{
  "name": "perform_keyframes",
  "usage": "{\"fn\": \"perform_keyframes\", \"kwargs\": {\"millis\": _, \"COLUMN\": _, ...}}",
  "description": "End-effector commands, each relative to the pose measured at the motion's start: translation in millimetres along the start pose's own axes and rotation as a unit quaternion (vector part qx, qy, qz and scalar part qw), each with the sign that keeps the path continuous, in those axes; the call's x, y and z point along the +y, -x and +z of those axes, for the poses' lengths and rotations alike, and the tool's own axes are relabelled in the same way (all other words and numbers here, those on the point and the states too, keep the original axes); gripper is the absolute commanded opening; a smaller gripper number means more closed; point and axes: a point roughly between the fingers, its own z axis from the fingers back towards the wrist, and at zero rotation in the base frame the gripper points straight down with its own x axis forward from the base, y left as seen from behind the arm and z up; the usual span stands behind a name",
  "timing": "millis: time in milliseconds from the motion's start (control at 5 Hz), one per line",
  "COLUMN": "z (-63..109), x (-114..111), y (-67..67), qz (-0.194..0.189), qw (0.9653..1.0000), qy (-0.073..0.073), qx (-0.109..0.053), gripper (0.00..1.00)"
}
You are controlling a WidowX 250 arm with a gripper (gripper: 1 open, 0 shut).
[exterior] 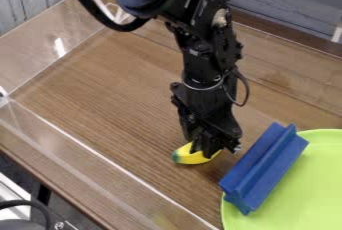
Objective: Put the banana in the green plate
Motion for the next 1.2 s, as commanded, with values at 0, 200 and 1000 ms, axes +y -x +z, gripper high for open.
{"fn": "perform_keyframes", "kwargs": {"millis": 0, "z": 7.7, "x": 4, "y": -5.5, "qz": 0.001, "qw": 1.0000, "qy": -0.005, "qx": -0.006, "gripper": 0.00}}
{"fn": "perform_keyframes", "kwargs": {"millis": 200, "z": 11.9, "x": 4, "y": -5.6, "qz": 0.000, "qw": 1.0000, "qy": -0.007, "qx": -0.002, "gripper": 0.00}}
{"fn": "perform_keyframes", "kwargs": {"millis": 1000, "z": 27.9, "x": 3, "y": -6.9, "qz": 0.000, "qw": 0.9998, "qy": -0.016, "qx": 0.009, "gripper": 0.00}}
